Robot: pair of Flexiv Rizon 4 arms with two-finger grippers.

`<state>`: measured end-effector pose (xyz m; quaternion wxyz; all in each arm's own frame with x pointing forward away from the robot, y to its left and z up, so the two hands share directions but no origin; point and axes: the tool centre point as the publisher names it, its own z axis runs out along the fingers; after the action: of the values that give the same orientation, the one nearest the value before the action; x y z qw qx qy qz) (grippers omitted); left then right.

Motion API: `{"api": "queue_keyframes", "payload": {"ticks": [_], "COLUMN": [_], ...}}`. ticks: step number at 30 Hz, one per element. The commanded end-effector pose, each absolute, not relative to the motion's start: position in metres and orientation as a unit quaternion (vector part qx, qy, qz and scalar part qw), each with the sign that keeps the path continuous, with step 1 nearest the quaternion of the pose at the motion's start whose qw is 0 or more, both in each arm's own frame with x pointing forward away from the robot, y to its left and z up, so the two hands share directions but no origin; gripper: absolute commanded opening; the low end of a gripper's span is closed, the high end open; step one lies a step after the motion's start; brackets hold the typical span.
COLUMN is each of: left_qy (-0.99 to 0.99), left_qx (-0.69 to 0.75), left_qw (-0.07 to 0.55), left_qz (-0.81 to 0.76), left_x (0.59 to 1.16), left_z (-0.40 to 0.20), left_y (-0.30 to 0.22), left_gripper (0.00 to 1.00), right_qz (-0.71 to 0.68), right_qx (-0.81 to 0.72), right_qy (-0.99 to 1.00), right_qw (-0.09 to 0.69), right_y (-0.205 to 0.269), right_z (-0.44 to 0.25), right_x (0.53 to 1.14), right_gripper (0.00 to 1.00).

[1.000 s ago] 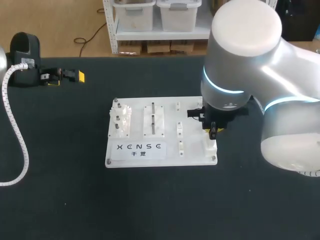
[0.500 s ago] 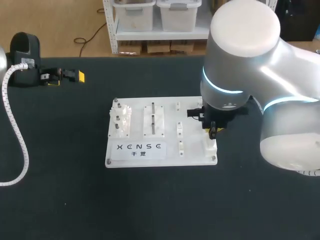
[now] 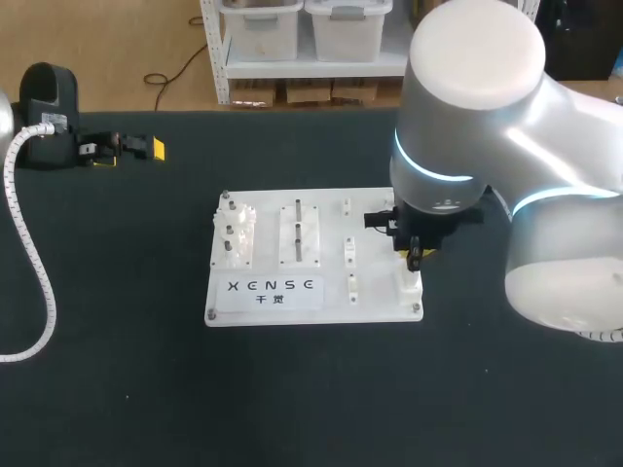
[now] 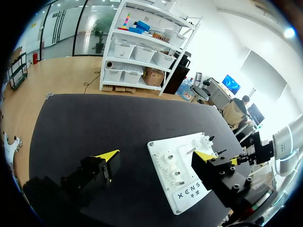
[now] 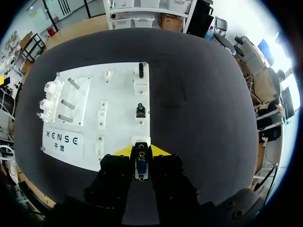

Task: Insert the USB connector, Ethernet cable, and multi-pin plug into their matching sockets one by one.

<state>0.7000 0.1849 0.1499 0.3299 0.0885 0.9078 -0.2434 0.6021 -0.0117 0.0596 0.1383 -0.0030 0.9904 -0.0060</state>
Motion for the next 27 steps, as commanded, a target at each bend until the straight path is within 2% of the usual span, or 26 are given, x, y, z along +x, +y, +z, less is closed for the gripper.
{"api": "queue_keyframes", "payload": {"ticks": [1, 27], "left_qy": [0.908, 0.908], "left_qx": [0.088, 0.088], "left_qw": [0.33, 0.33], "left_qz": [-0.243, -0.243], "left_x": [0.7, 0.7], "left_z": [0.1499, 0.1499], "left_y": [0.1849, 0.1849], "left_gripper": [1.0, 1.0], "right_qz": [-0.005, -0.005], "right_qx": [-0.003, -0.005], "right_qy": [0.991, 0.99], "right_qw": [0.136, 0.138], "right_y": [-0.0119, -0.0126], "right_z": [0.0579, 0.059], "right_x": [0.6011, 0.598], "right_gripper": [0.0, 0.0]}}
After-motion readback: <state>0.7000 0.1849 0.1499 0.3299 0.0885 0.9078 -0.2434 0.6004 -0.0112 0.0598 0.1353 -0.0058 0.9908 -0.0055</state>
